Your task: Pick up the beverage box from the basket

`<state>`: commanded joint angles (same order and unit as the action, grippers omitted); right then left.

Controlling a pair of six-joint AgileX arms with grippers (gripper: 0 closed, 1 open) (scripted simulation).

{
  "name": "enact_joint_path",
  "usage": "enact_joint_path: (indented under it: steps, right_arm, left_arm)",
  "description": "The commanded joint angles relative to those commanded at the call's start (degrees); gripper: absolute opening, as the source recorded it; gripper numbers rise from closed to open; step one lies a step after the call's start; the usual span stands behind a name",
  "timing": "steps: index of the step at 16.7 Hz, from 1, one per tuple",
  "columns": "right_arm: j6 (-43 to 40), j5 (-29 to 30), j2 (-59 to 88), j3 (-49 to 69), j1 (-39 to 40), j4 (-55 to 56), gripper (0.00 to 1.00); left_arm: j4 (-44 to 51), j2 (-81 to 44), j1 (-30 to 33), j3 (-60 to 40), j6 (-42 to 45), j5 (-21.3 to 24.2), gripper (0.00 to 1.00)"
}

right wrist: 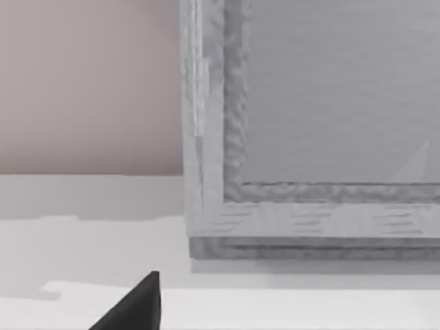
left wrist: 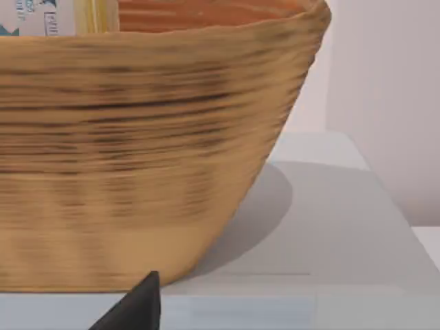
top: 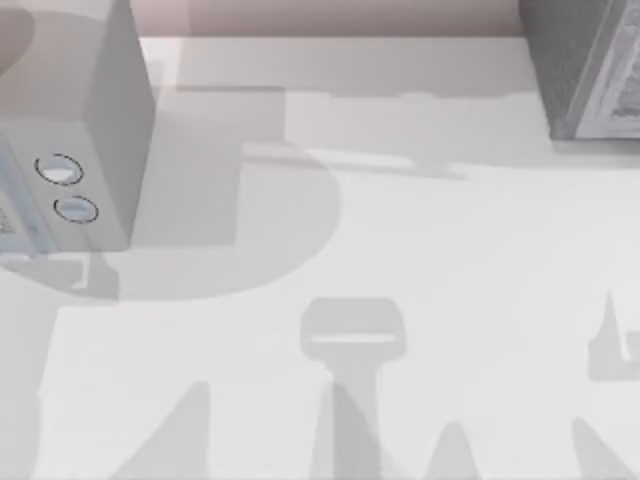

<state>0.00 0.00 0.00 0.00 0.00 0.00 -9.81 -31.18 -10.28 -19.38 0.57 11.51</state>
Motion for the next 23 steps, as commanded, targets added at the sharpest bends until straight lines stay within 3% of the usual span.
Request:
enact_joint_path:
  steps: [12,23]
  right_arm:
    - [0.00,0.00,0.00,0.00,0.00,0.00,1.00]
    - [0.00,0.00,0.00,0.00,0.00,0.00,1.00]
  left_arm:
    - [-16.32,-45.06,-15.26,-30.06,0.51,16.03,1.00]
    - [-17.44,-50.46,-15.51,-34.01,0.50,16.41,1.00]
